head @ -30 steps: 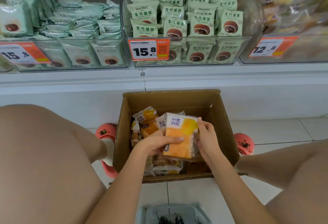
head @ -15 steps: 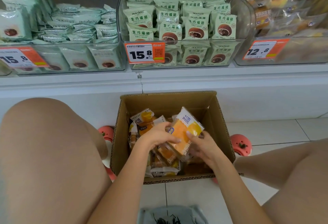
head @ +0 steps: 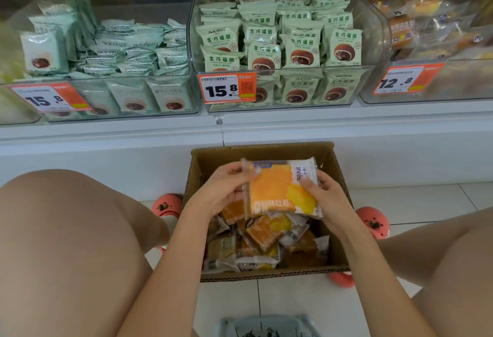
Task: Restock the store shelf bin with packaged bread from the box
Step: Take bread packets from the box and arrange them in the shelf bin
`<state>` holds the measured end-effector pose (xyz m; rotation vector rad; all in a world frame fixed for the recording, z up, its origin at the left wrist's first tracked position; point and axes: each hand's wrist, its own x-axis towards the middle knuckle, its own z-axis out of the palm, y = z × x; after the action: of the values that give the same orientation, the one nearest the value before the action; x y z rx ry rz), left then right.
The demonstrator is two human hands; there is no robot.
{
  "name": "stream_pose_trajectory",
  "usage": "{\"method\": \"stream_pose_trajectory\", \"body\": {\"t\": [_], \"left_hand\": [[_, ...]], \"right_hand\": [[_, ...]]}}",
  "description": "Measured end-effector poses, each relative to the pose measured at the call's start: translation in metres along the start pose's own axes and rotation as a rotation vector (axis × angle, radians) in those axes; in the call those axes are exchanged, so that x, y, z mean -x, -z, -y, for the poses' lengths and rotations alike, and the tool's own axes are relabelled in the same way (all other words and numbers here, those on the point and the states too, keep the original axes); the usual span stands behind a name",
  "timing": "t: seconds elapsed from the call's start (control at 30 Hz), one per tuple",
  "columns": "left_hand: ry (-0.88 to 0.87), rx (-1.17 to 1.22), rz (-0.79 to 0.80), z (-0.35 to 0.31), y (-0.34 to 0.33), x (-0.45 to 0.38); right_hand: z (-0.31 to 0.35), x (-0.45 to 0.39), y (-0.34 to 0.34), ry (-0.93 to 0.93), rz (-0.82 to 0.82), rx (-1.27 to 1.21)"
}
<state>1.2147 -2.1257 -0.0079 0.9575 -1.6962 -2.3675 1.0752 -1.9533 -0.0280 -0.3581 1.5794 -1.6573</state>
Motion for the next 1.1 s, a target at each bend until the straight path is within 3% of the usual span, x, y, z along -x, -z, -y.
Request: {"method": "stream_pose_trajectory", "body": {"t": [0.07,0.13,0.23,0.33,0.57,0.77,0.9,1.0,1.1], "left_hand": [[-0.053,0.163,-0.088,0.002,-0.006,0.001],[-0.122,0.101,-0.285,0.006,-0.014,-0.002],[-0.356,-0.358,-0.618,0.012,-0.018,-0.005],[-0.585,-0.711,-0.748,0.011,-0.019,0.0],[-0.754,-1.157,-0.594,-0.028,-0.031,0.01],[-0.672,-1.352,-0.509,-0.07,-0.028,0.022],[-0.68,-1.304,-0.566,-0.108,-0.036,0.031],[-0.802,-1.247,-0.567,-0.146,-0.046,0.037],[-0.951,-1.286,-0.617,-0.183,-0.053,0.038]], "right_hand": [[-0.003,-0.001,-0.01,-0.005,-0.046,-0.145],[-0.007,-0.001,-0.02,-0.011,-0.07,-0.208],[-0.015,-0.001,-0.032,-0.002,-0.142,-0.157],[-0.019,0.001,-0.041,0.026,-0.231,-0.135],[-0.014,0.001,-0.033,-0.034,-0.261,-0.356],[0.018,-0.002,-0.039,0.051,-0.138,-0.286],[0.052,-0.005,-0.042,0.155,-0.076,-0.303],[0.1,-0.008,-0.037,0.212,-0.023,-0.324],[0.165,-0.014,-0.024,0.384,-0.06,-0.057]]}}
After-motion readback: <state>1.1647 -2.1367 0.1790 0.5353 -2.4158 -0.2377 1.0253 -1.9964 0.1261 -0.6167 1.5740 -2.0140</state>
